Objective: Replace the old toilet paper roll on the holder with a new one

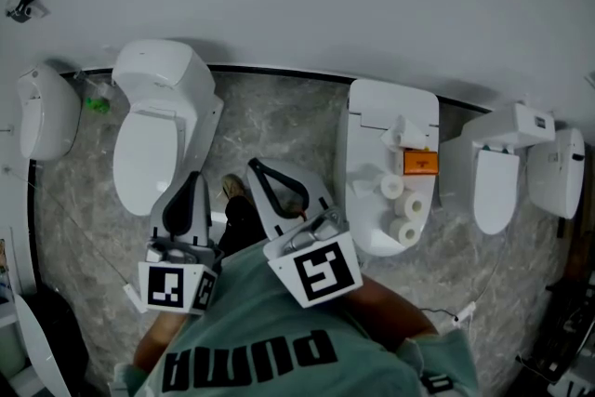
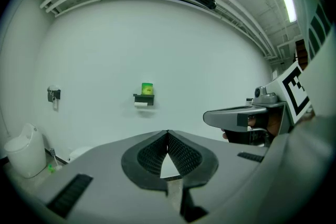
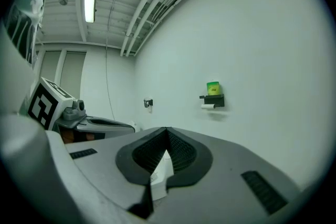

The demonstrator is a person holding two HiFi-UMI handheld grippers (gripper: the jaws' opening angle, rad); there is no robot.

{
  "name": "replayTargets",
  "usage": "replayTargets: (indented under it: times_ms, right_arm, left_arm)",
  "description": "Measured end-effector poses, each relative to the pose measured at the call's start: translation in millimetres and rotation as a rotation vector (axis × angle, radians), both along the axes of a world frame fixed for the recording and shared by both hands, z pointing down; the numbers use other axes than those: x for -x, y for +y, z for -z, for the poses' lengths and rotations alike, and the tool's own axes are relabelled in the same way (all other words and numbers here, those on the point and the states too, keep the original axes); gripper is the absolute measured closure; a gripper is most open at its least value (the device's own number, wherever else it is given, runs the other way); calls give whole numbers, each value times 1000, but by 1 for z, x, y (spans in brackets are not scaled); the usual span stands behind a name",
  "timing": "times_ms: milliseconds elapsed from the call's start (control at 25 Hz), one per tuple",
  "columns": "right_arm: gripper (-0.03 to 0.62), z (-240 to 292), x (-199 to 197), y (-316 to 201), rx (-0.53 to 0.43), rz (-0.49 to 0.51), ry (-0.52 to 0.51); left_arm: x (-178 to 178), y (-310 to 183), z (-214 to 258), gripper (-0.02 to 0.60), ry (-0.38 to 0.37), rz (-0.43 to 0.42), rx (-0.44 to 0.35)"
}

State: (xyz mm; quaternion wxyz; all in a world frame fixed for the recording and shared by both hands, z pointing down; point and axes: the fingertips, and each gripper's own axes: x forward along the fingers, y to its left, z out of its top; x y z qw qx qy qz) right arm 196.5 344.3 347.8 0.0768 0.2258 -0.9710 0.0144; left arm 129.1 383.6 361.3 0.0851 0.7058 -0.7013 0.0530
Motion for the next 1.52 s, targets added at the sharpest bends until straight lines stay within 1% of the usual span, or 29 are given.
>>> replayTargets:
  times_ms: [200,320,440,760,920,1000,1280,1400,1520]
  right_arm:
    - [591,-4,11,-12,38,-37,-49]
    - [591,-4,24,-22,57,-74,-78]
    - [591,-2,40,-32,56,-103,-82]
    - [591,-2,100,-65,43,-165,-53]
    - [591,5,131,-77,24,-180,-36]
    - [591,9,143,-82,15,-192,-31]
    - [591,20,174,-93,-12,-235,-31]
    - [591,22,184,-96,-27,-258,-45]
    - [591,22,192,-94,-35,-272,-53]
  left_arm:
    - [11,-4,-4,577,33,12,-10]
    - [28,-8,-9,577,45,23,3]
    - [49,-13,-17,577,47,25,28]
    - [114,-49,-17,577,82,-25,14]
    - [142,-70,-10,577,85,-67,-13]
    - [152,-80,-3,577,88,-89,-35]
    - [183,-97,3,577,98,-133,-51]
    - [193,-103,3,577,95,-154,-71]
    - [202,-106,0,577,96,-166,-64]
